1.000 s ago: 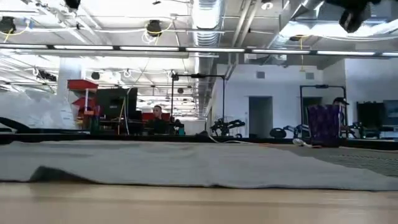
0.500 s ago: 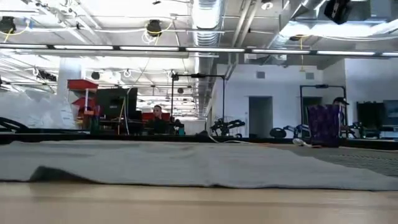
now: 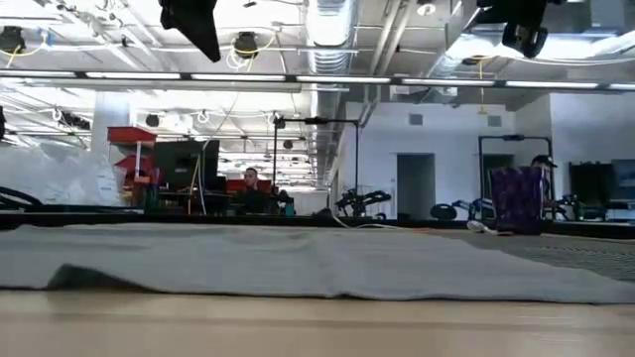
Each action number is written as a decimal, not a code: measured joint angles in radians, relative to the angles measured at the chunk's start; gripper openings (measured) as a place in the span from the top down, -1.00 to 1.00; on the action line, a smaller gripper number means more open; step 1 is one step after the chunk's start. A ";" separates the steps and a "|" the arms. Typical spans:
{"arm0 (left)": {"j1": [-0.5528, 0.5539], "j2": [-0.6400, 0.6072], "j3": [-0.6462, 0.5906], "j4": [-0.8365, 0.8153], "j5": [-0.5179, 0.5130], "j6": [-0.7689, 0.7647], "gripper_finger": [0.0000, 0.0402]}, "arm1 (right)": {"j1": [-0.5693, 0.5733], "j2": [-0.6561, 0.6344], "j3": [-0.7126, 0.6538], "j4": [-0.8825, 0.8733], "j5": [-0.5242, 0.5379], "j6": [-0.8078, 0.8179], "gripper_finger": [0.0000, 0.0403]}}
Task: Set table place
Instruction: Fold the light gray table napkin on the table
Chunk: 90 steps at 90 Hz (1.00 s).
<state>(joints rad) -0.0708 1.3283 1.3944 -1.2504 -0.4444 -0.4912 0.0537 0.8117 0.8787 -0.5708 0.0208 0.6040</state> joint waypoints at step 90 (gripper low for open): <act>0.759 -0.113 -0.450 0.099 0.358 0.174 1.00 | -0.539 0.465 0.001 0.265 -0.413 -0.079 0.66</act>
<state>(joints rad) 0.6885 1.2156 0.9447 -1.1512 -0.0867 -0.3174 -0.4851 1.2769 0.8795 -0.3054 -0.3922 0.5254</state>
